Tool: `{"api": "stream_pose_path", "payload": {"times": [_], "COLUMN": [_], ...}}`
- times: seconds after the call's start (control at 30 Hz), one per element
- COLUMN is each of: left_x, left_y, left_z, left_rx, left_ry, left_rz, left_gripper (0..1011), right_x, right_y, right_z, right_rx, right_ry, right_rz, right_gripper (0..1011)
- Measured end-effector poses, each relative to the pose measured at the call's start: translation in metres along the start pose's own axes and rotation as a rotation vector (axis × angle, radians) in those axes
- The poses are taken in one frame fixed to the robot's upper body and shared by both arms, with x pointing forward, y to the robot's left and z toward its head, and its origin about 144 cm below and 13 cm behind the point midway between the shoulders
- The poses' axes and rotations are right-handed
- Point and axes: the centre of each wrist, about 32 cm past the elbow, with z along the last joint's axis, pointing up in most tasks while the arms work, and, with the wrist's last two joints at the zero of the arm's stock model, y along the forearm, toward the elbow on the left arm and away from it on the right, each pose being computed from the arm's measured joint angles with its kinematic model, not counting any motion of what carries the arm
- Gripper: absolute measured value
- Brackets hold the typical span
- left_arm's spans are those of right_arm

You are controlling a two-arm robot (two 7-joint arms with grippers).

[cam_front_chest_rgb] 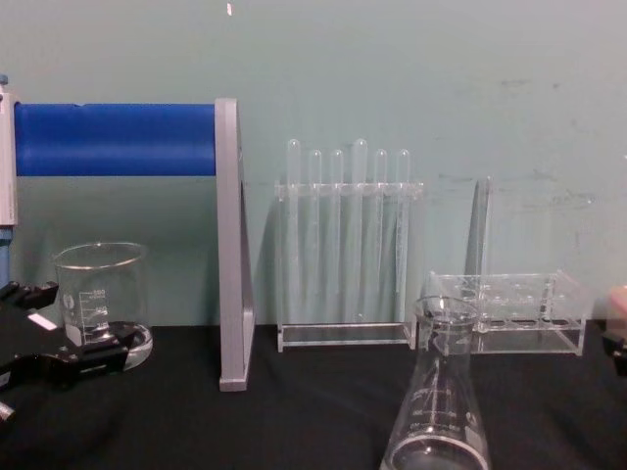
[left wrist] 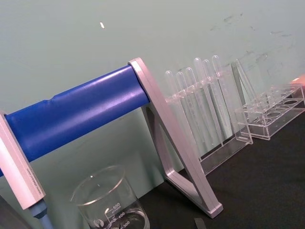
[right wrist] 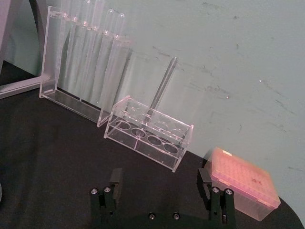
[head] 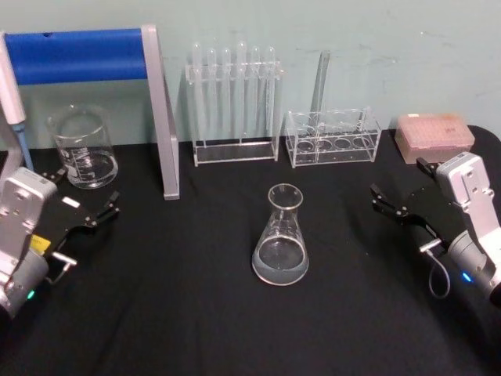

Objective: Grasp the erlenmeyer flask with one hand, shake it three times, then place it back.

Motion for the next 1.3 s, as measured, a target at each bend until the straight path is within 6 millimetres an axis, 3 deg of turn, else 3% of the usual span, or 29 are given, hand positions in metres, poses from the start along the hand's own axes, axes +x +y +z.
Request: {"api": "stream_pose_path", "payload": {"times": [1.3], "left_x": [0.0000], "left_y": [0.0000], "left_z": [0.0000], "left_rx": [0.000], "left_ry": [0.000], "left_rz": [0.000], "left_gripper": [1001], "right_x": [0.0000], "right_y": [0.0000], "right_z": [0.0000], "right_rx": [0.000], "right_ry": [0.000], "right_rz": [0.000], "right_gripper": [1003]}}
